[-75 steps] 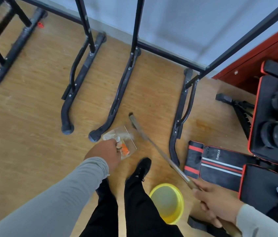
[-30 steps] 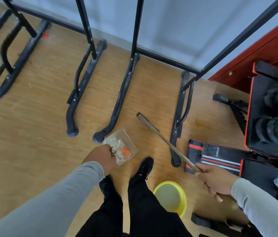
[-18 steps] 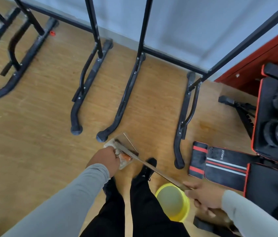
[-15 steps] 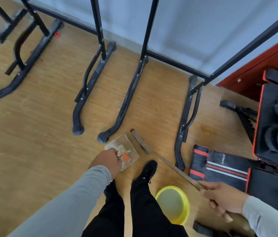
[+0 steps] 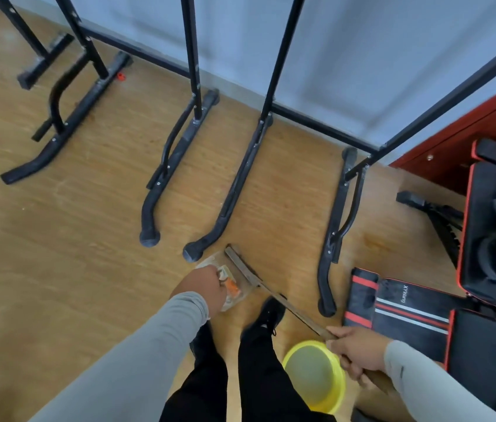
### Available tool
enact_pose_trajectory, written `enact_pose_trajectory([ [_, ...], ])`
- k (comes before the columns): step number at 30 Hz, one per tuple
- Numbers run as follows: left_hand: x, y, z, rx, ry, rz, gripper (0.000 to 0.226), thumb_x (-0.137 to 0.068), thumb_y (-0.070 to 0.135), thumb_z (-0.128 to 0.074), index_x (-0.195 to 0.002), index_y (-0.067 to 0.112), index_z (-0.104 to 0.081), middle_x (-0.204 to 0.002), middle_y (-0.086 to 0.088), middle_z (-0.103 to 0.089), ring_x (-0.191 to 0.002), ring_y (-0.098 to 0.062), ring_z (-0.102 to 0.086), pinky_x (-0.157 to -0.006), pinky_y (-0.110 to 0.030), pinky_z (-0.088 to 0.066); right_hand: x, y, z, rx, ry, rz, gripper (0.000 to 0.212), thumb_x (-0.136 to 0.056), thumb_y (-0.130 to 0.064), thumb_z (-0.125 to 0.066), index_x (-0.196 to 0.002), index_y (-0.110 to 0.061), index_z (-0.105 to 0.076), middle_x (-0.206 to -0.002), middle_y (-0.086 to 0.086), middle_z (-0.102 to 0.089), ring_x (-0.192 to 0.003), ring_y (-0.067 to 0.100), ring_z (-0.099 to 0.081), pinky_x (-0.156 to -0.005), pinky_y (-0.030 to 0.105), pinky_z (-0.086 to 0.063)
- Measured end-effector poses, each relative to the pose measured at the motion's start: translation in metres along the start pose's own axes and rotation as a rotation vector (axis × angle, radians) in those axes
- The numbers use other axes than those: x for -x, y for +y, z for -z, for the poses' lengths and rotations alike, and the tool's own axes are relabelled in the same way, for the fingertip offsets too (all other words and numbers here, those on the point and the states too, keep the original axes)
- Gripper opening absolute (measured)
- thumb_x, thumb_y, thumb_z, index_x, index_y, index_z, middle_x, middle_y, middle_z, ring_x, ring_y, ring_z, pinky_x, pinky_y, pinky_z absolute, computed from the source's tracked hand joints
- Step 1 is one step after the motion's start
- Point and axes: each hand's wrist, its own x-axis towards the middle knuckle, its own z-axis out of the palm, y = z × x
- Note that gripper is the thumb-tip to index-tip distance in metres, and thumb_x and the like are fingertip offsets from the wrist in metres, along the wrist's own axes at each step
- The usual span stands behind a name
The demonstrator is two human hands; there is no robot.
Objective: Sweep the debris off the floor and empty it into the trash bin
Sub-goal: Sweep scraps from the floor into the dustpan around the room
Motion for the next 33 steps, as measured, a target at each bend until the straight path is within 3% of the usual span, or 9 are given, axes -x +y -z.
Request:
enact_pose_trajectory([
  [2,0.007,-0.012,0.005,0.003,-0.022,-0.015,0.034,-0.095,0.033,-0.051,-0.124,0.019,-0.057,-0.114,-0.002,-0.066,-0.091,-0.020,-0.061,-0.084,-0.033,-0.053,0.031,0.019,0.021,-0.181,-0.026,-0.016,0.044,-0.102,-0.020,-0.052,-0.145,-0.025,-0.045,-0.064,0.006,-0.051,-0.044,0.013,-0.041,-0.037,0.023,-0.042],
  [5,0.031,-0.033,0.016,0.036,-0.039,0.004,0.034,-0.094,0.034,-0.052,-0.125,0.019,-0.058,-0.113,-0.002,-0.067,-0.098,-0.022,-0.065,-0.083,-0.032,-0.054,0.079,0.026,0.026,-0.276,-0.015,0.033,0.027,-0.103,-0.016,-0.052,-0.127,-0.026,-0.060,-0.062,0.008,-0.048,-0.043,0.014,-0.035,-0.033,0.019,-0.035],
  [8,0.056,-0.056,0.026,0.097,-0.011,0.022,0.033,-0.093,0.033,-0.053,-0.123,0.020,-0.058,-0.113,-0.001,-0.067,-0.099,-0.022,-0.065,-0.081,-0.030,-0.052,0.100,0.011,0.012,-0.111,0.109,0.073,0.018,-0.104,-0.014,-0.050,-0.118,-0.017,-0.061,-0.058,0.007,-0.049,-0.041,0.015,-0.039,-0.035,0.022,-0.037],
  [12,0.086,-0.082,0.046,0.166,0.054,0.082,0.035,-0.093,0.034,-0.055,-0.125,0.019,-0.058,-0.118,-0.001,-0.066,-0.104,-0.022,-0.065,-0.082,-0.029,-0.051,0.099,-0.024,0.002,0.085,0.209,0.136,0.032,-0.103,-0.013,-0.051,-0.132,0.001,-0.054,-0.054,0.002,-0.054,-0.038,0.012,-0.044,-0.040,0.022,-0.041],
  [16,0.122,-0.107,0.062,0.254,0.133,0.177,0.034,-0.090,0.036,-0.058,-0.121,0.021,-0.060,-0.113,0.002,-0.067,-0.098,-0.019,-0.066,-0.088,-0.033,-0.056,0.091,-0.057,0.002,0.193,0.145,0.108,0.011,-0.100,-0.019,-0.054,-0.099,-0.008,-0.054,-0.054,0.002,-0.055,-0.039,0.015,-0.047,-0.045,0.025,-0.042],
  [22,0.169,-0.133,0.068,0.373,0.270,0.340,0.028,-0.089,0.034,-0.062,-0.114,0.022,-0.063,-0.107,0.005,-0.068,-0.095,-0.016,-0.066,-0.086,-0.030,-0.056,0.090,-0.091,-0.011,0.239,0.067,0.094,0.038,-0.099,-0.029,-0.053,-0.066,-0.009,-0.053,-0.053,0.007,-0.048,-0.039,0.018,-0.041,-0.040,0.022,-0.035],
  [25,0.185,-0.146,0.075,0.371,0.324,0.395,0.020,-0.090,0.031,-0.061,-0.107,0.019,-0.062,-0.102,0.002,-0.068,-0.090,-0.017,-0.065,-0.083,-0.032,-0.056,0.085,-0.108,-0.030,0.206,0.034,0.102,0.031,-0.098,-0.031,-0.055,-0.074,-0.011,-0.051,-0.058,0.008,-0.047,-0.041,0.017,-0.039,-0.044,0.023,-0.033],
  [29,0.199,-0.174,0.090,0.321,0.332,0.441,0.020,-0.097,0.032,-0.053,-0.108,0.016,-0.058,-0.096,0.000,-0.066,-0.081,-0.016,-0.063,-0.073,-0.028,-0.054,0.097,-0.139,-0.061,0.195,0.005,0.174,0.012,-0.100,-0.028,-0.048,-0.103,-0.016,-0.051,-0.057,0.004,-0.050,-0.040,0.013,-0.039,-0.042,0.017,-0.028],
  [33,0.204,-0.217,0.102,0.352,0.376,0.489,0.019,-0.097,0.036,-0.052,-0.106,0.020,-0.056,-0.087,0.005,-0.062,-0.076,-0.013,-0.060,-0.059,-0.024,-0.045,0.104,-0.171,-0.092,0.234,0.038,0.275,0.038,-0.099,-0.022,-0.048,-0.134,-0.008,-0.051,-0.059,0.004,-0.051,-0.040,0.014,-0.040,-0.044,0.018,-0.031],
])
